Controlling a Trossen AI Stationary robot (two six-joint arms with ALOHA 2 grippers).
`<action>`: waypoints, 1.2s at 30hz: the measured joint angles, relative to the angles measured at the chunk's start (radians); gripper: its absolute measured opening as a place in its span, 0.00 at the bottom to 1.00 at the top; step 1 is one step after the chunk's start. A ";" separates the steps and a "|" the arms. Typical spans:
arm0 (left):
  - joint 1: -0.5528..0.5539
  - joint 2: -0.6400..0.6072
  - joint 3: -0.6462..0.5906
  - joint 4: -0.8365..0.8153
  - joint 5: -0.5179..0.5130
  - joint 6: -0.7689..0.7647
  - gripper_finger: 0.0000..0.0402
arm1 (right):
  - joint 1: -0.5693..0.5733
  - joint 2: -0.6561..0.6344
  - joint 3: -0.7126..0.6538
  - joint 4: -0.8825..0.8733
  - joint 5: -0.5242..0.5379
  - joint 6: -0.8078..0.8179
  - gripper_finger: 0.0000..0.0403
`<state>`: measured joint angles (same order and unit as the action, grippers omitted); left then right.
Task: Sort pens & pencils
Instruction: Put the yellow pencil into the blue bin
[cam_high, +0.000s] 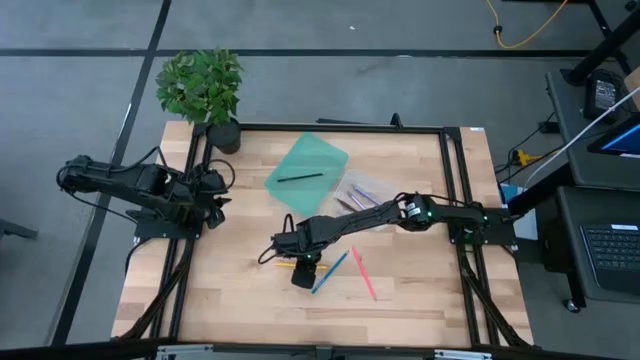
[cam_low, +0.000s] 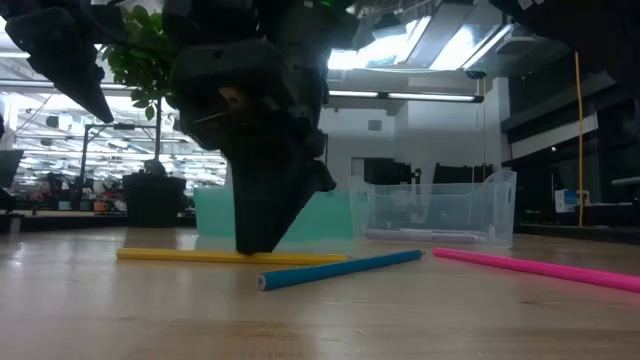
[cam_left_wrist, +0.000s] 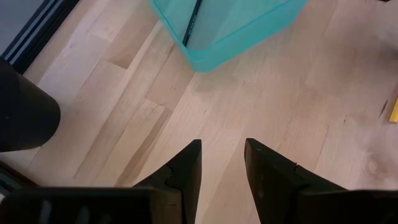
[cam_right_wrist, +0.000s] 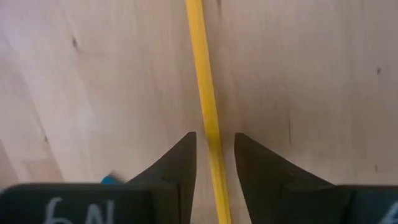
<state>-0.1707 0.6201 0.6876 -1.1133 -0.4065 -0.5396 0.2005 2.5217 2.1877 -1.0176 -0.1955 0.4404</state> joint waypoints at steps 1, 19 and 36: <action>0.000 0.000 0.000 0.000 0.000 0.000 0.29 | 0.000 0.004 0.001 0.001 -0.004 -0.001 0.27; 0.000 0.000 0.000 0.000 0.000 0.001 0.29 | 0.004 0.017 0.001 -0.036 0.081 0.000 0.27; 0.000 0.000 0.000 0.000 0.000 0.001 0.29 | 0.004 0.016 0.000 -0.079 0.172 0.007 0.27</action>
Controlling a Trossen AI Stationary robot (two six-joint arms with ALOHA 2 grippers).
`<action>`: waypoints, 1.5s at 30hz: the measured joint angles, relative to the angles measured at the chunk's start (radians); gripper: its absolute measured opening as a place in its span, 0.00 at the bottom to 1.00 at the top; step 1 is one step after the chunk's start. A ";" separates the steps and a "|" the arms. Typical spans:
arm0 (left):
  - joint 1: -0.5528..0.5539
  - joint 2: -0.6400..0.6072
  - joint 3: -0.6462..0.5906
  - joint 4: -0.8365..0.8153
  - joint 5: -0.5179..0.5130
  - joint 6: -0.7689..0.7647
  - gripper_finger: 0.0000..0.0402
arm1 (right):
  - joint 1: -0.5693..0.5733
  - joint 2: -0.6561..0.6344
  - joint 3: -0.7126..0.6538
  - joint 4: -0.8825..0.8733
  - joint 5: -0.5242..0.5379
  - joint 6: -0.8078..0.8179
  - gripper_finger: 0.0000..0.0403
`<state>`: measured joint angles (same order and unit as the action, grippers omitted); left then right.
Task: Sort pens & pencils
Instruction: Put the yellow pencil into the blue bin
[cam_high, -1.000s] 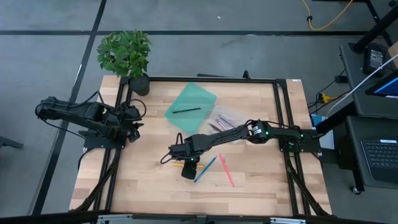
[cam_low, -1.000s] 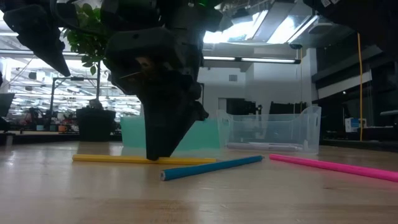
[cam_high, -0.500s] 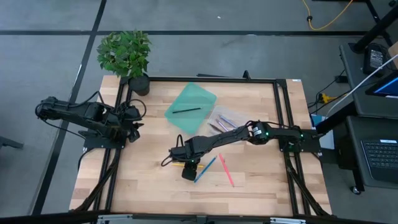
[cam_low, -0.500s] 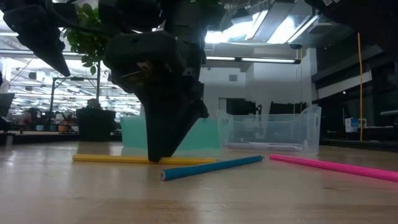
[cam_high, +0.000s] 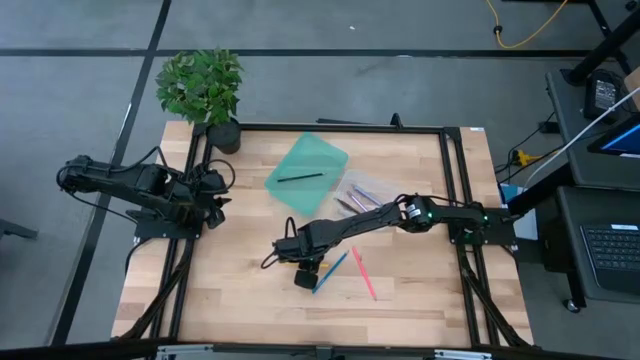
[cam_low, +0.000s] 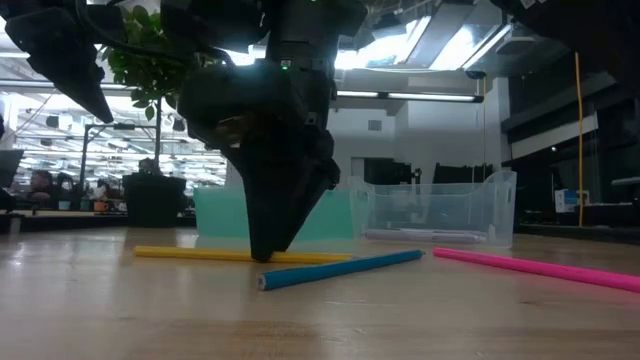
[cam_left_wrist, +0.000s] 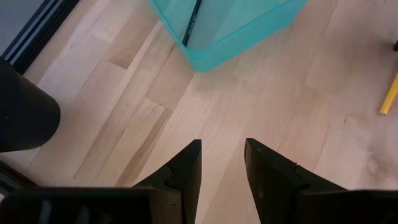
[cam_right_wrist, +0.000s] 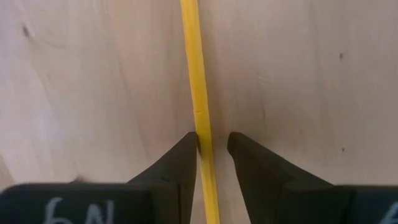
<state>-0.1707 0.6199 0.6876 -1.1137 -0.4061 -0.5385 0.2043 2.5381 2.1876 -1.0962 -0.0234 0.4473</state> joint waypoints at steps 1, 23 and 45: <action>0.000 0.000 0.000 0.000 0.000 0.000 0.29 | 0.000 0.000 0.000 -0.003 0.005 -0.001 0.27; 0.000 0.000 0.000 0.000 0.000 0.000 0.29 | -0.023 0.000 -0.002 -0.050 0.077 -0.040 0.17; 0.000 0.000 0.000 0.000 0.000 0.000 0.29 | -0.036 -0.002 -0.002 -0.066 0.161 -0.083 0.01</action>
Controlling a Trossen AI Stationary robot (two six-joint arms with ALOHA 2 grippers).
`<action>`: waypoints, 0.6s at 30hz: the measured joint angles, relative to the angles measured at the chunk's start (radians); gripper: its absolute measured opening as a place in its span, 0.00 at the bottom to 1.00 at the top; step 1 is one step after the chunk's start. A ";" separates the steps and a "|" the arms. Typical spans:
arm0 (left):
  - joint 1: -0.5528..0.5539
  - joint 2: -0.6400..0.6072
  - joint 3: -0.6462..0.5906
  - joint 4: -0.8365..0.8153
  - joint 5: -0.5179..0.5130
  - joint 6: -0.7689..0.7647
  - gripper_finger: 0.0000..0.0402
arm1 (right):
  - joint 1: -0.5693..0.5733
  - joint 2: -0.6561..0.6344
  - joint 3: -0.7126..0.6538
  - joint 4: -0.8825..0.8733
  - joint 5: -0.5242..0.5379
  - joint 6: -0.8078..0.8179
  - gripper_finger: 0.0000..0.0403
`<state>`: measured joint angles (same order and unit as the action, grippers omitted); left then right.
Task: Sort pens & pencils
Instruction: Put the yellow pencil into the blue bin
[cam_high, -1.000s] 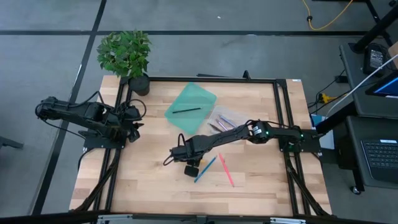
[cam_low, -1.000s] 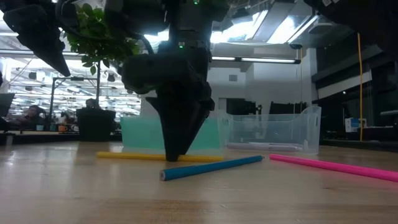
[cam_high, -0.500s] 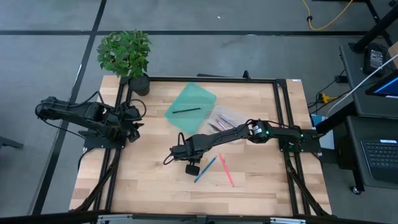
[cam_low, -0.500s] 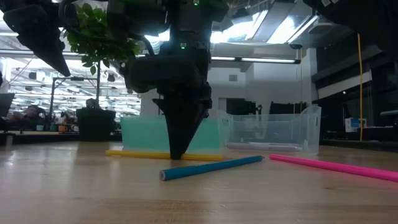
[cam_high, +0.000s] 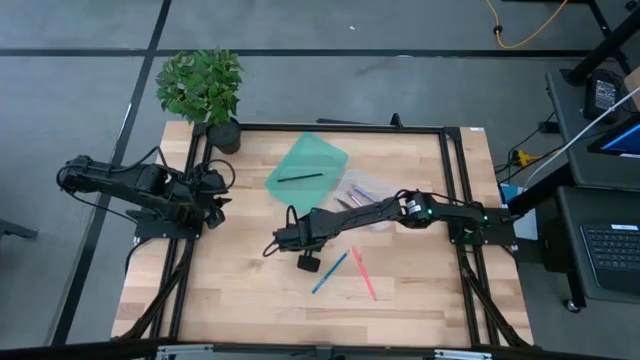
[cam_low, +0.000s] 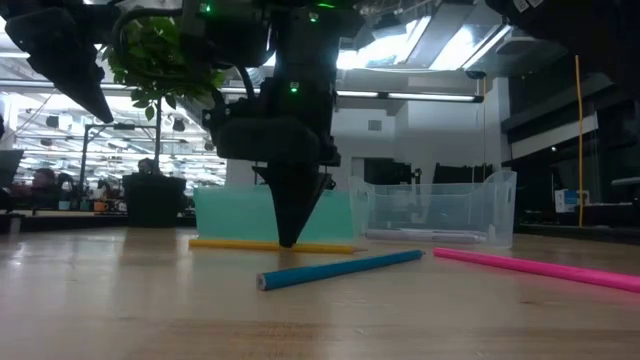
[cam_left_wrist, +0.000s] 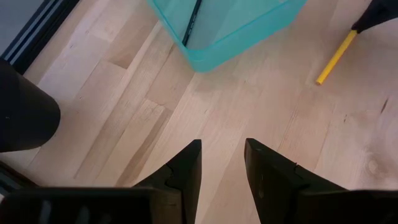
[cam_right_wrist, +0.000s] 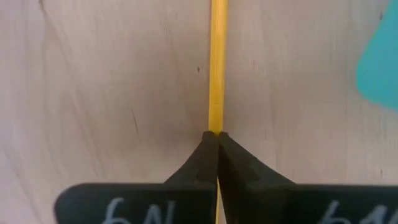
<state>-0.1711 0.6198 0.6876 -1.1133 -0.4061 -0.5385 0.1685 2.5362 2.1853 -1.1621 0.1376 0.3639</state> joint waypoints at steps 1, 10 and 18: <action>0.000 0.000 0.000 0.000 0.000 0.000 0.29 | 0.001 0.000 0.000 0.000 0.001 0.002 0.01; 0.000 0.000 0.000 0.000 0.000 0.000 0.29 | 0.001 0.000 0.000 -0.003 -0.021 0.024 0.00; 0.000 0.000 0.000 0.000 0.000 0.000 0.29 | 0.002 0.000 0.000 0.008 -0.028 0.020 0.03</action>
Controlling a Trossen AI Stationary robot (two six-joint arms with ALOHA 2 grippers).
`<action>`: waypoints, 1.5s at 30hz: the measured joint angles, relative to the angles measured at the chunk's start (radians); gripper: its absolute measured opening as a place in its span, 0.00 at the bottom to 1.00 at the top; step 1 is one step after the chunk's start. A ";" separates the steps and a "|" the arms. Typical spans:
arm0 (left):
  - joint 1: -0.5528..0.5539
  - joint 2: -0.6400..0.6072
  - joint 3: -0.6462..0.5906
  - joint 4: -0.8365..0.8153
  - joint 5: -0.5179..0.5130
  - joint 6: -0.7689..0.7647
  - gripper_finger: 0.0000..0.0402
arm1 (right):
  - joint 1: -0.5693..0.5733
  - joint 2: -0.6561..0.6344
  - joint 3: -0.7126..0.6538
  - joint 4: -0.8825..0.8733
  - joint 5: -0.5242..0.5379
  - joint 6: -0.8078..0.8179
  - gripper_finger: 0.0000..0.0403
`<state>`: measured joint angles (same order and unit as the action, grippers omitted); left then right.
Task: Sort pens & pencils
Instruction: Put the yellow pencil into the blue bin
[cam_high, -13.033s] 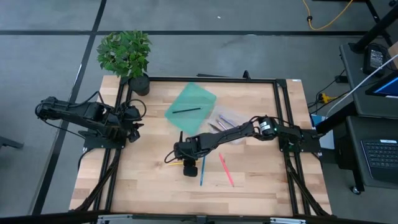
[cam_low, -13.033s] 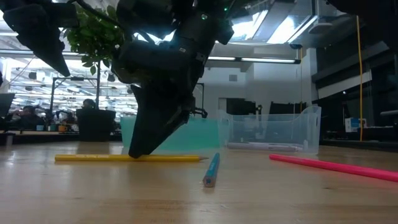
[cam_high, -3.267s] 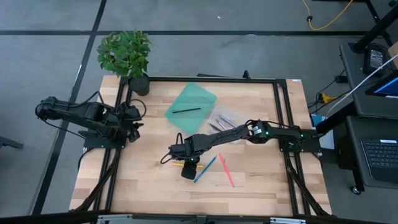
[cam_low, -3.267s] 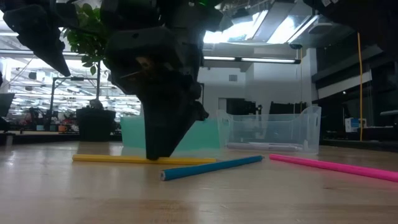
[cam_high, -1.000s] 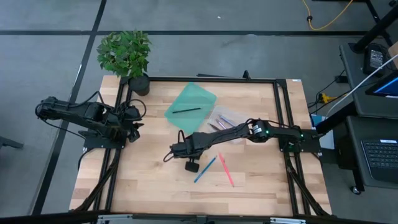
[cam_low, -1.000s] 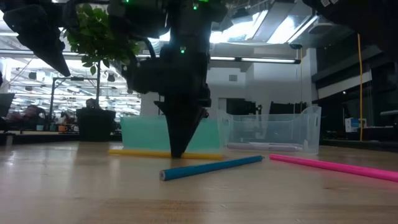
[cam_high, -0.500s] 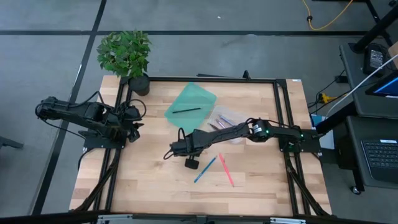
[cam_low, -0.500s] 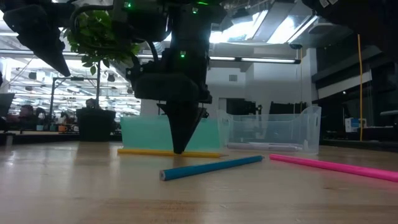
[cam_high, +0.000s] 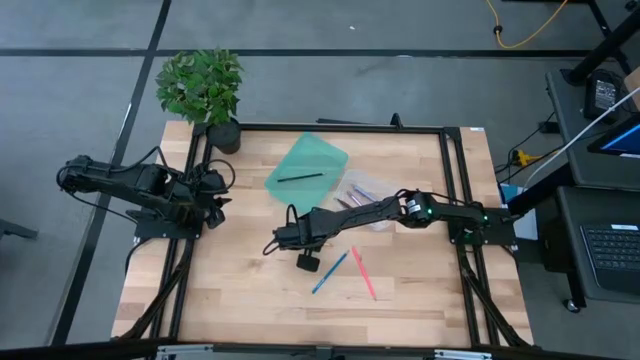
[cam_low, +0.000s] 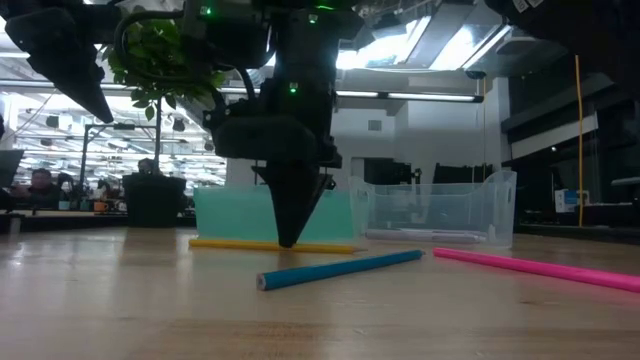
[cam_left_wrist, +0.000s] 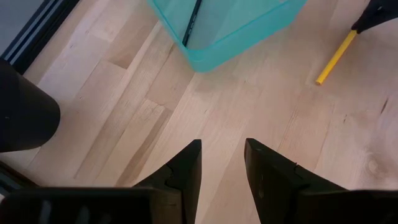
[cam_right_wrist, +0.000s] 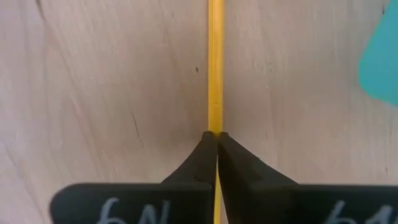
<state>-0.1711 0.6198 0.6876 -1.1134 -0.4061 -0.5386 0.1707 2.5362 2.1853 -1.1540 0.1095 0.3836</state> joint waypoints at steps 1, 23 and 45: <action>0.000 0.000 0.000 0.000 0.000 0.000 0.29 | 0.000 0.000 0.000 0.002 -0.001 0.000 0.05; 0.000 0.000 0.000 0.000 0.000 0.000 0.29 | 0.002 0.002 -0.002 0.021 -0.007 0.000 0.05; 0.000 0.000 0.000 0.000 0.000 0.000 0.29 | 0.003 0.002 -0.001 0.031 -0.006 0.005 0.05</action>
<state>-0.1711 0.6199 0.6876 -1.1137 -0.4061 -0.5386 0.1738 2.5378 2.1841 -1.1233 0.1036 0.3885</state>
